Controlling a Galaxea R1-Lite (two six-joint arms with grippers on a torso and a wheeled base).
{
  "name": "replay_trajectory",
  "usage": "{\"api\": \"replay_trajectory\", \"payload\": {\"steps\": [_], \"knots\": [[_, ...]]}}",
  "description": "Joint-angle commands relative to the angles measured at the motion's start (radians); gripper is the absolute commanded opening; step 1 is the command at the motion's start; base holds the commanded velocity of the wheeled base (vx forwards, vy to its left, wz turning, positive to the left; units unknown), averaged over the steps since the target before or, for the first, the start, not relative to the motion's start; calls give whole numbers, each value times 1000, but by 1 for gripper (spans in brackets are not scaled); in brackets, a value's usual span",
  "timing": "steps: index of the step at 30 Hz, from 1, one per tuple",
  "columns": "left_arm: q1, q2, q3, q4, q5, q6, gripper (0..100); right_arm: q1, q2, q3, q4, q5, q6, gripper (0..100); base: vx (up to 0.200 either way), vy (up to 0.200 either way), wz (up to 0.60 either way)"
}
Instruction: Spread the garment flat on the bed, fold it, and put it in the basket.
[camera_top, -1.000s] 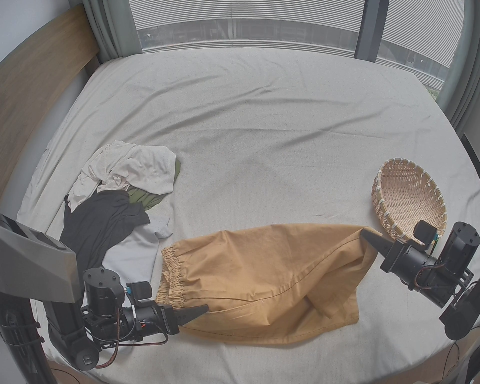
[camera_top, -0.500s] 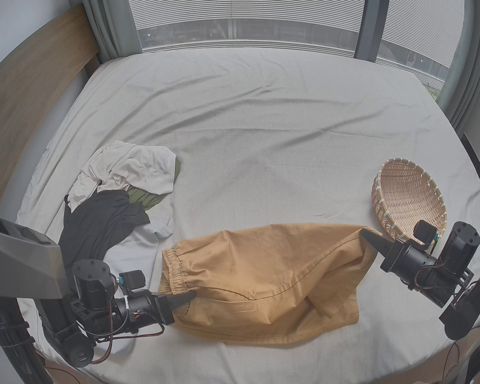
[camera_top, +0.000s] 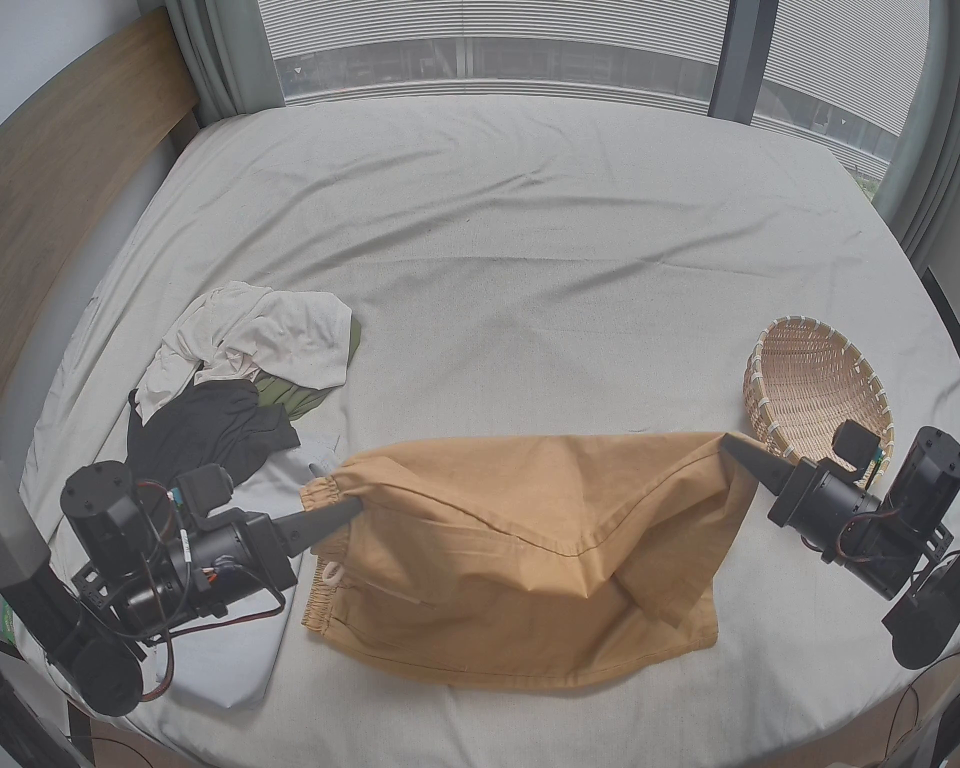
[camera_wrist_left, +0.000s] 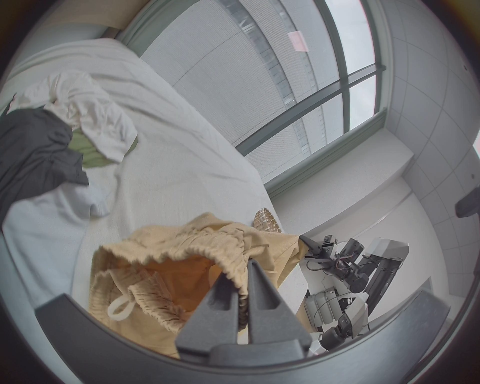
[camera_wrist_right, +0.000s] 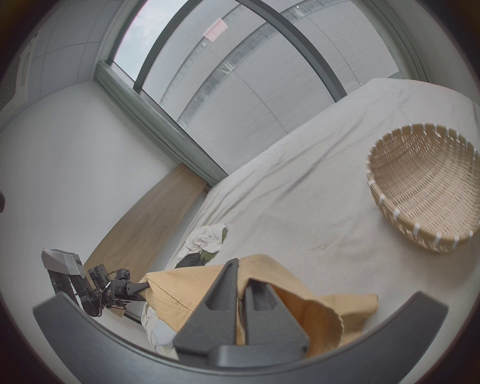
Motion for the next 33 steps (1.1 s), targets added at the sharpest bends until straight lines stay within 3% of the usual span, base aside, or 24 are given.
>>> {"api": "replay_trajectory", "payload": {"steps": [1,17,26,33], "knots": [[75,-108,-16,-2,-50,-4,0,-1,-41,-34,1,13,-6,0,0,0,0],[124,-136,-60,-2,-79,-78,0,-25,-19,-29,1,59,-67,0,0,0,0],[123,-105,-63,-3,-76,-70,0,-31,-21,-34,1,59,-67,0,0,0,0],[124,-90,-71,-3,-72,-58,0,-85,-21,-41,1,97,-64,0,0,0,0]]}}
